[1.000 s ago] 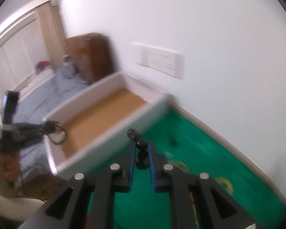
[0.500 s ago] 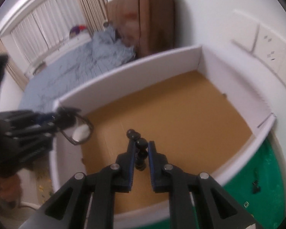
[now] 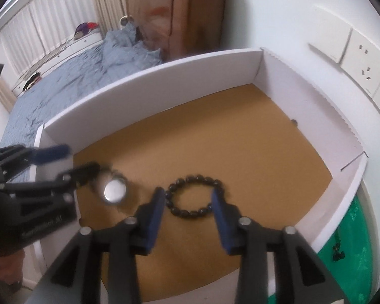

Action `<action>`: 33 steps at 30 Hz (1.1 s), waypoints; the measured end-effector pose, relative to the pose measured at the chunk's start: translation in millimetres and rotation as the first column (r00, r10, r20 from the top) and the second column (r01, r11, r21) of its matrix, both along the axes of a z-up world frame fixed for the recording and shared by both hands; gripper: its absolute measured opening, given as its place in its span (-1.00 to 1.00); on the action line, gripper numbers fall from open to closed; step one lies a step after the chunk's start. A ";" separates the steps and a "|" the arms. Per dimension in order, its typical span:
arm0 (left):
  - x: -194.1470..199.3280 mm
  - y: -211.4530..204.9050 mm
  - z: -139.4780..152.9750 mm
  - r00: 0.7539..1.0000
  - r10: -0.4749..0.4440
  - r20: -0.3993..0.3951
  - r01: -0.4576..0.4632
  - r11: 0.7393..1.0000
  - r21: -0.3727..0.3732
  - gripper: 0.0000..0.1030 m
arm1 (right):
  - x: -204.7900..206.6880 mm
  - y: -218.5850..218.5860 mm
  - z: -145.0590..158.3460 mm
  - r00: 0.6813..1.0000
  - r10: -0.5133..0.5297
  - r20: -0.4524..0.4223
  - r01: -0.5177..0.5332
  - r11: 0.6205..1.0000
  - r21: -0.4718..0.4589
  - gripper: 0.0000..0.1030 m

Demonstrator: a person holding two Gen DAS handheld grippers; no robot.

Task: Organize jewelry
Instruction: 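Carry the watch and bracelet into the white tray and open both tools, then move both open tools back over the jewelry on the green cloth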

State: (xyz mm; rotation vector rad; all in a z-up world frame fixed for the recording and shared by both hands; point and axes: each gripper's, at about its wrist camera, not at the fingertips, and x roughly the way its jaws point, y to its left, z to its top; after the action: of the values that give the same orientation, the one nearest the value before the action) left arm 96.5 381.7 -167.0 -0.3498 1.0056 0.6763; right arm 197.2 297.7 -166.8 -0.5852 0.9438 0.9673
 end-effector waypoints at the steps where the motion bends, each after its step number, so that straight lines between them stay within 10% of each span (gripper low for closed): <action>1: -0.1 -1.7 4.6 1.000 -0.008 0.007 0.008 1.000 0.010 0.61 | 0.1 -3.1 3.1 1.000 -0.011 0.006 0.011 1.000 0.003 0.01; 9: -12.8 -47.0 51.8 0.985 -0.121 0.121 0.107 0.988 0.116 0.78 | -2.3 -76.1 43.9 0.986 -0.137 0.099 0.133 0.990 0.054 0.19; 17: -0.6 -140.5 84.1 0.915 -0.330 0.233 0.299 0.941 0.157 0.83 | -22.9 -225.2 55.1 0.928 -0.345 0.138 0.337 0.938 0.076 0.20; 29: 50.7 -316.0 52.2 0.725 -0.683 0.090 0.679 0.730 0.073 0.96 | -52.1 -426.9 45.6 0.728 -0.671 0.142 0.667 0.741 0.078 0.20; 33: 56.6 -338.7 39.3 0.701 -0.705 0.104 0.708 0.706 0.010 0.96 | -57.9 -463.0 37.7 0.683 -0.726 0.081 0.724 0.687 0.059 0.20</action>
State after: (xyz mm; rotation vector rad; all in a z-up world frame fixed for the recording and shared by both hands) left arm 153.0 43.0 -127.7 0.0027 0.9578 -0.0693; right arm 139.2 -165.3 -129.1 -0.1834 0.9576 0.2157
